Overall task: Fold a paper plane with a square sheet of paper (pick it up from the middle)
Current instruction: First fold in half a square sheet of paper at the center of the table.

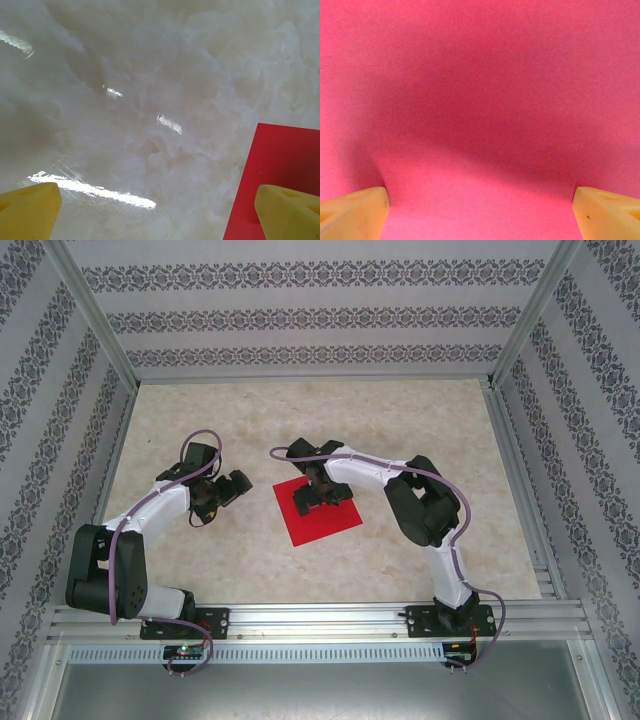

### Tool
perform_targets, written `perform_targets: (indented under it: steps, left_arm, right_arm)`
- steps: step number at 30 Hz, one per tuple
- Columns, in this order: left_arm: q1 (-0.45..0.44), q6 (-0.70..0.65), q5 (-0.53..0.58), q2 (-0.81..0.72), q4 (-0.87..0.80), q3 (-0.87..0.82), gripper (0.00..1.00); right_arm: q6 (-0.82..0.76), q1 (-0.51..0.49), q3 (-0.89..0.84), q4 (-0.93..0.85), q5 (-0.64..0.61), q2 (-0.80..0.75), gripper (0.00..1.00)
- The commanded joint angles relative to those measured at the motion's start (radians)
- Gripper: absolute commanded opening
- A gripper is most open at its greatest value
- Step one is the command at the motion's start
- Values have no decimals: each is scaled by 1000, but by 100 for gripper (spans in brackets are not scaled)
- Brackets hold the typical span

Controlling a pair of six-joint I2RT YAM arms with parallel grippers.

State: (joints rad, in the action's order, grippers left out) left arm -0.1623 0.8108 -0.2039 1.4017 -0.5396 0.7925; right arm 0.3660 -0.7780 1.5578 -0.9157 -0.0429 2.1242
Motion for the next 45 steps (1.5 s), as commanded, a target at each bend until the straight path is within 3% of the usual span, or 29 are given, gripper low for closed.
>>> perform_targets:
  steps: [1, 21, 31, 45]
  left_arm:
    - [-15, -14, 7, 6, 20, 1, 100]
    - [-24, -8, 10, 6, 13, -4, 100]
    - [-27, -5, 10, 7, 16, -8, 100]
    - [-30, -3, 11, 12, 18, -14, 100]
  right_arm:
    - [-8, 7, -19, -6, 11, 52, 93]
    - [20, 32, -10, -22, -24, 22, 78]
    - [41, -8, 65, -29, -11, -60, 98]
    - [47, -10, 106, -44, 18, 64, 98]
